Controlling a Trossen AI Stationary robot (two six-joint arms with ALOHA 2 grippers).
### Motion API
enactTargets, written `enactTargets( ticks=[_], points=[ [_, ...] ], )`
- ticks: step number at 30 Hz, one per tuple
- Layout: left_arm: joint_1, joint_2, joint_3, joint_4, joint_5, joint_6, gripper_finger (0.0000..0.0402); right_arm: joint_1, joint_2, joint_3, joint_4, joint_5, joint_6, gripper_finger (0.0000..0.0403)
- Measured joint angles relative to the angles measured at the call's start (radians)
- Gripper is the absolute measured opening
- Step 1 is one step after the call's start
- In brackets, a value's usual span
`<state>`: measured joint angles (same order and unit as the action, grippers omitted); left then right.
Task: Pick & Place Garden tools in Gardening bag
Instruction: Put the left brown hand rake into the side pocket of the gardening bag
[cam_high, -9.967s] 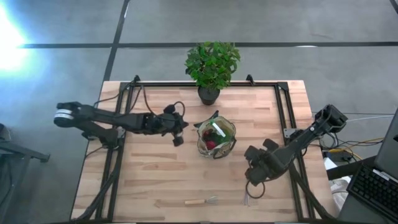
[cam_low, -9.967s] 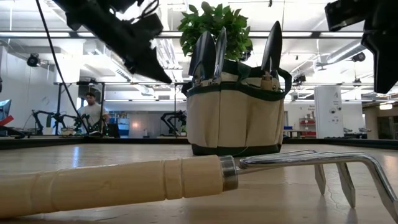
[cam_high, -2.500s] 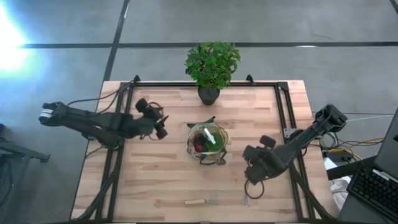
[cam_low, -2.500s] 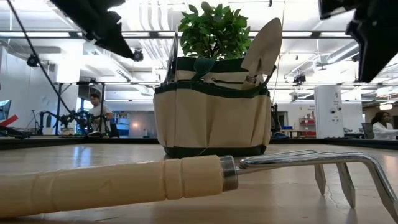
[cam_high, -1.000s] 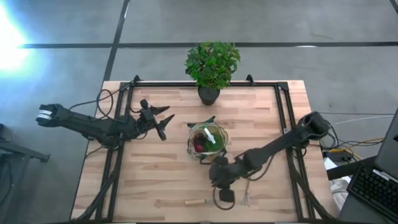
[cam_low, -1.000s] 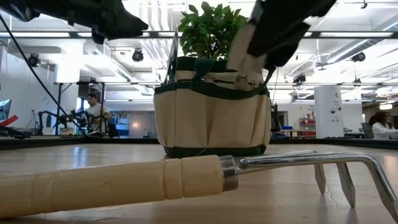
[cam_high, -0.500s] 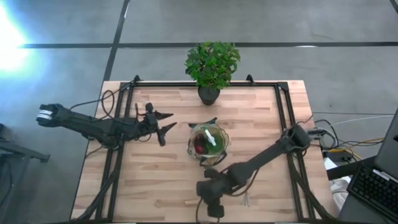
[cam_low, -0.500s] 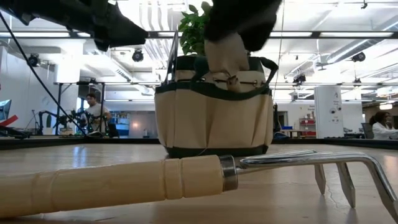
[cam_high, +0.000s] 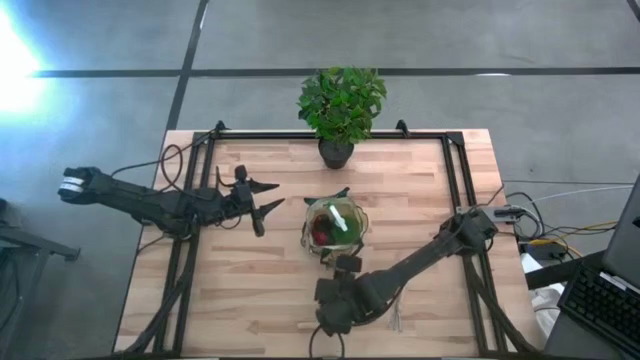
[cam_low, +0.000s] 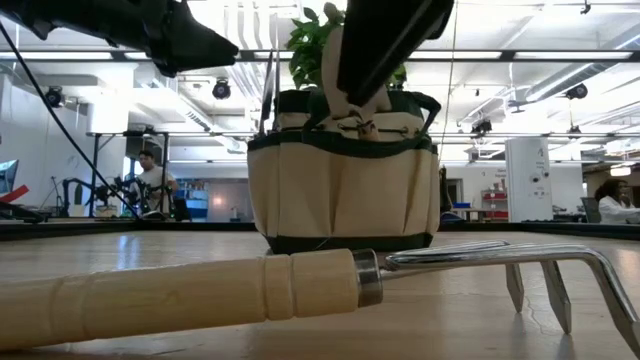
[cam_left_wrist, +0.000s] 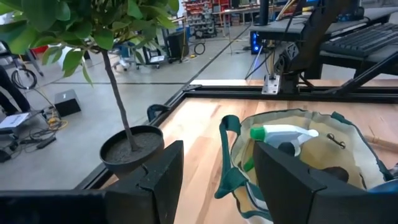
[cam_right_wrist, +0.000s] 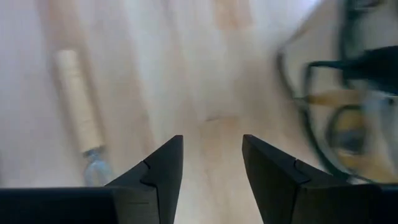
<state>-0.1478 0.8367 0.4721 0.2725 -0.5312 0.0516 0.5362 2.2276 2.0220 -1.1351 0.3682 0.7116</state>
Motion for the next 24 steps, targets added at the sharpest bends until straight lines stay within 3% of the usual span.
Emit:
enactTargets(
  ticks=[12,20,24],
  points=[
    [0.000,-0.011,0.000,-0.003,0.000,0.001,0.0196,0.046,-0.035,0.047,-0.027,0.075,0.052,0.0140],
    [0.000,-0.016,0.000,-0.005,0.000,0.000,0.0196,0.109,-0.034,0.054,0.200,0.022,0.052,0.0139],
    [0.000,-0.016,0.000,-0.011,0.000,-0.001,0.0196,0.122,-0.033,0.030,0.235,0.021,0.071,0.0136]
  ],
)
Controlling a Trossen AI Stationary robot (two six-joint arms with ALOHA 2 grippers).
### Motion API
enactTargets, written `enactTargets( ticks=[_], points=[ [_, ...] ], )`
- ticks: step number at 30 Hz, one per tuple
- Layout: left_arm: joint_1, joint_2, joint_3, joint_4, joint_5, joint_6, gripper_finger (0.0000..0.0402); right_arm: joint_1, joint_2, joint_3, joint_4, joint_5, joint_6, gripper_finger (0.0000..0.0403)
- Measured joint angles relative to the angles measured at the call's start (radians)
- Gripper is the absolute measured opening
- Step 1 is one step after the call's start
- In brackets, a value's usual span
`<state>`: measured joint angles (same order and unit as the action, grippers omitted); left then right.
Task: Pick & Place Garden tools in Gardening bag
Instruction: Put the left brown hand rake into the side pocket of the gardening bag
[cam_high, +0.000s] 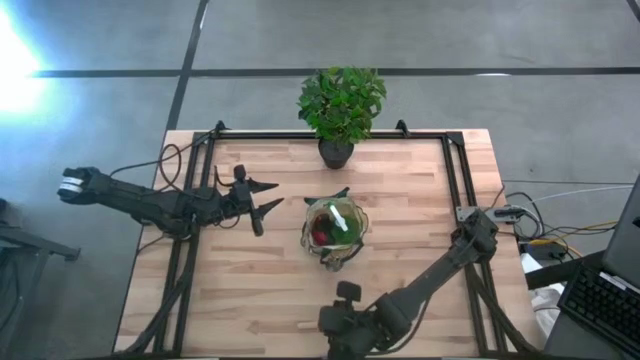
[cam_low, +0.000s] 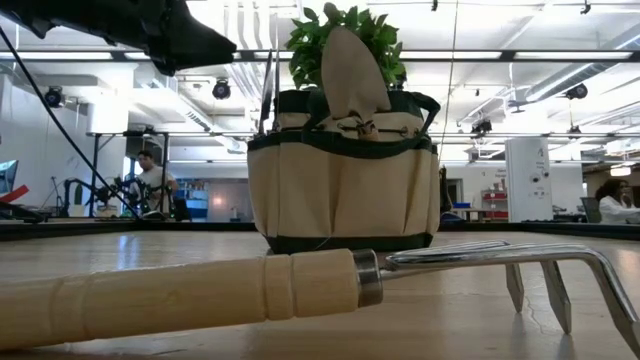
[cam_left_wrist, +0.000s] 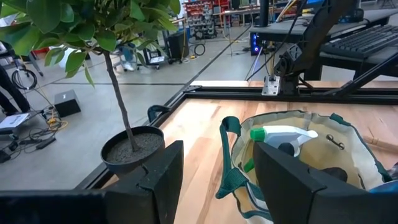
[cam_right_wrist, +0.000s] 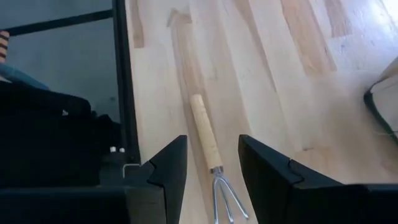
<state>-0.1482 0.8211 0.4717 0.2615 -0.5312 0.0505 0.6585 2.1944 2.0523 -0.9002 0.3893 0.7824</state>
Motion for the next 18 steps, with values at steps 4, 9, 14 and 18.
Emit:
enactTargets(
  ticks=[4,9,14,18],
  points=[
    [0.000,0.000,0.000,-0.003,0.000,0.000,0.0196,0.005,0.000,-0.022,0.017,-0.015,0.002,0.0130],
    [0.000,0.000,-0.001,-0.003,0.000,0.000,0.0196,0.004,0.000,-0.079,0.087,-0.029,-0.043,0.0123],
    [0.000,0.000,-0.001,-0.004,0.000,0.001,0.0196,0.000,0.002,-0.154,0.103,-0.031,-0.047,0.0121],
    [0.000,-0.001,-0.001,-0.011,0.000,0.001,0.0196,-0.006,0.002,-0.197,0.172,-0.041,-0.038,0.0120]
  ],
)
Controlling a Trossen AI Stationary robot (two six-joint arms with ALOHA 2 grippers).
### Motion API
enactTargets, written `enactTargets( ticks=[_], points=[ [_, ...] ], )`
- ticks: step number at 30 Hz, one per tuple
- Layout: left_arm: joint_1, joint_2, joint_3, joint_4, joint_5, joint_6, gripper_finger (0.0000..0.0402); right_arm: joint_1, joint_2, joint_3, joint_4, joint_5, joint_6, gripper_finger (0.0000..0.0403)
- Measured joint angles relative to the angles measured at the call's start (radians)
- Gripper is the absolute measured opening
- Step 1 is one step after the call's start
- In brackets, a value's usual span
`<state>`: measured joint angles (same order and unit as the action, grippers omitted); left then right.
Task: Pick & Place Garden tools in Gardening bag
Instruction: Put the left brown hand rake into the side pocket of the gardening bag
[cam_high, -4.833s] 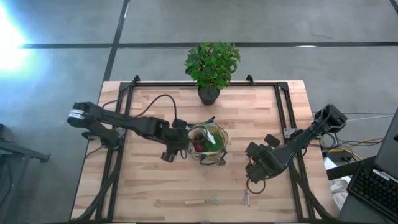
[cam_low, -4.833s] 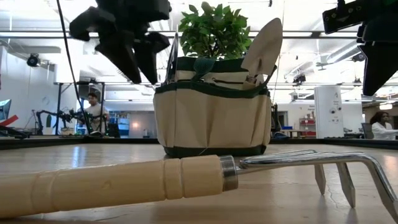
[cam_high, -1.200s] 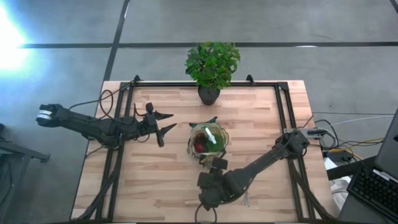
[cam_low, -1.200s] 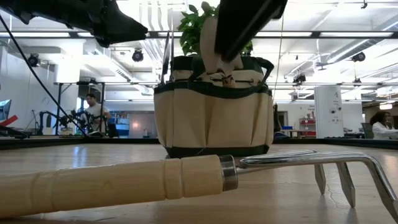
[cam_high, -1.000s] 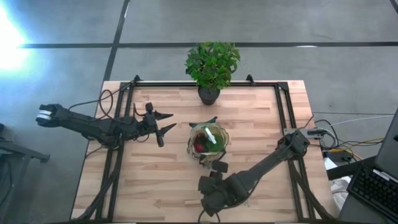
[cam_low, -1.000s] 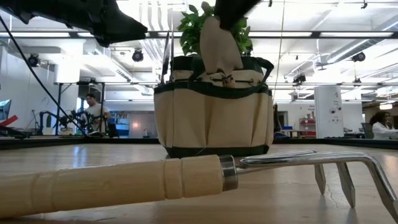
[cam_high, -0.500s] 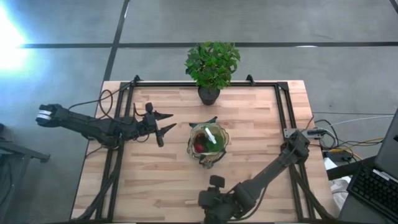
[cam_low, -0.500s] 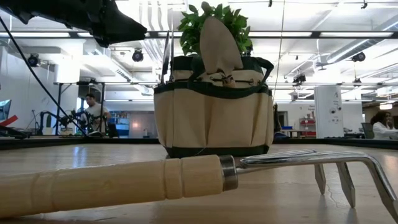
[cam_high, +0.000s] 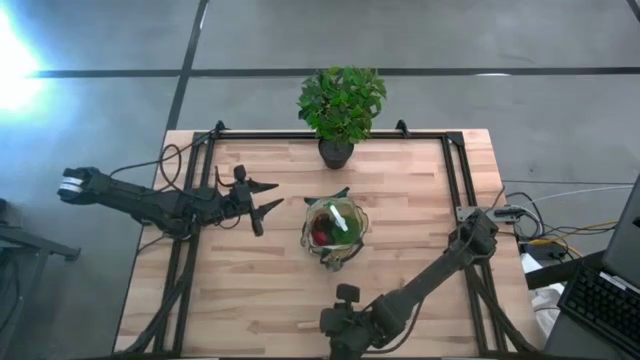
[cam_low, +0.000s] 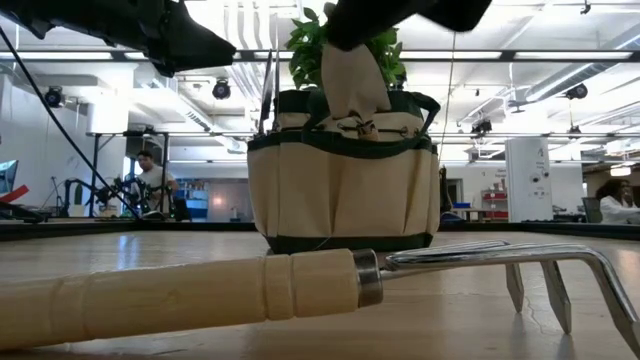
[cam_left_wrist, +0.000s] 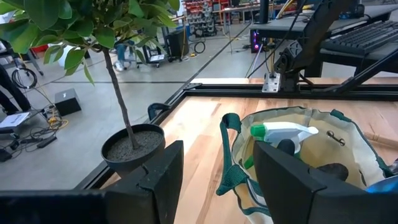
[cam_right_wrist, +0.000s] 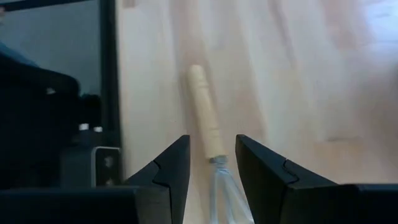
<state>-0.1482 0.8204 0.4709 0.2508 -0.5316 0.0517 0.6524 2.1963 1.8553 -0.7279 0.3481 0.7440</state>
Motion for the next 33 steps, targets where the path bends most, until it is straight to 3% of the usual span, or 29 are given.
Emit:
enactTargets(
  ticks=[6,17,33],
  points=[
    [0.000,0.000,0.000,0.001,0.000,0.000,0.0196,-0.022,-0.001,-0.074,0.077,-0.066,0.024,0.0136],
    [0.000,0.000,0.000,0.001,0.000,0.001,0.0196,-0.022,-0.001,-0.110,0.141,-0.064,-0.003,0.0177],
    [0.000,-0.001,0.000,-0.007,0.000,0.002,0.0196,-0.022,0.123,-0.056,0.131,-0.112,-0.011,0.0163]
  ],
)
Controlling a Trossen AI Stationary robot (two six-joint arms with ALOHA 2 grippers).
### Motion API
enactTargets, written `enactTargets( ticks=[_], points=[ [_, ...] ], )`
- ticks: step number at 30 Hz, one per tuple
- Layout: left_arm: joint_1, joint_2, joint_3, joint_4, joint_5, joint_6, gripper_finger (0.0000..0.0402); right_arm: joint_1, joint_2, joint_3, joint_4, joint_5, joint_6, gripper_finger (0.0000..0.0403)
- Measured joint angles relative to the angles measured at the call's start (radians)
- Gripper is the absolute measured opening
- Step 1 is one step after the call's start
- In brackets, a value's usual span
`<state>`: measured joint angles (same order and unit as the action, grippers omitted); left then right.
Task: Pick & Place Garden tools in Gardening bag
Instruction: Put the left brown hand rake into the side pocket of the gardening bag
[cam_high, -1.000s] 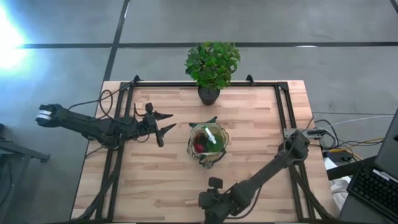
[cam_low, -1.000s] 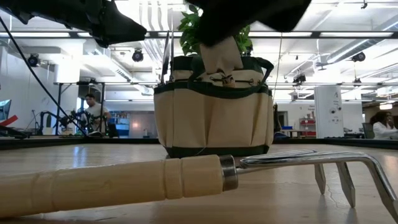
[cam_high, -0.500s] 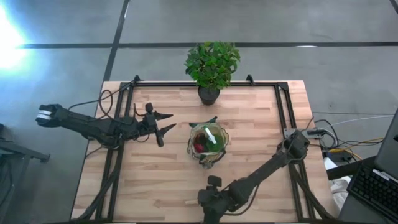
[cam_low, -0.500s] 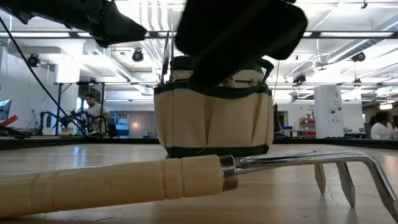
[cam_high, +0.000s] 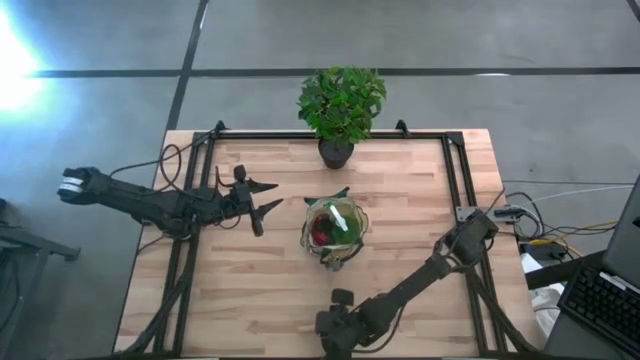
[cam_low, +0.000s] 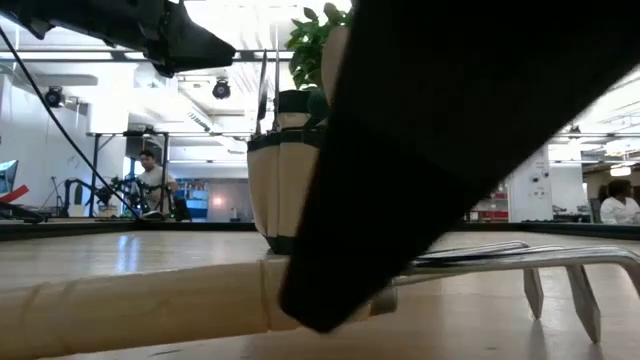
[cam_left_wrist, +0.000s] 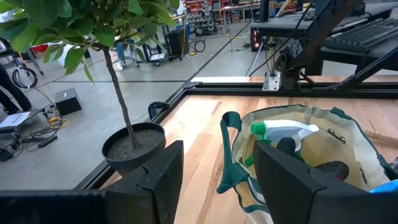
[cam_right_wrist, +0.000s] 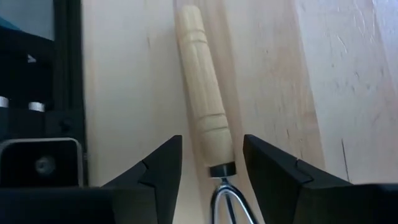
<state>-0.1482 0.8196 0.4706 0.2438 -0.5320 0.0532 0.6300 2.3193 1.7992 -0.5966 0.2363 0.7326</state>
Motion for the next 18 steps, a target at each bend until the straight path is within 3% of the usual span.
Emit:
enactTargets(
  ticks=[13,18],
  points=[
    [0.000,0.000,0.000,-0.003,0.000,0.000,0.0196,-0.001,-0.001,-0.004,-0.091,-0.002,0.036,0.0061],
    [0.000,0.000,0.000,-0.007,0.000,0.000,0.0196,0.000,-0.005,-0.003,-0.109,-0.004,0.068,0.0056]
  ],
)
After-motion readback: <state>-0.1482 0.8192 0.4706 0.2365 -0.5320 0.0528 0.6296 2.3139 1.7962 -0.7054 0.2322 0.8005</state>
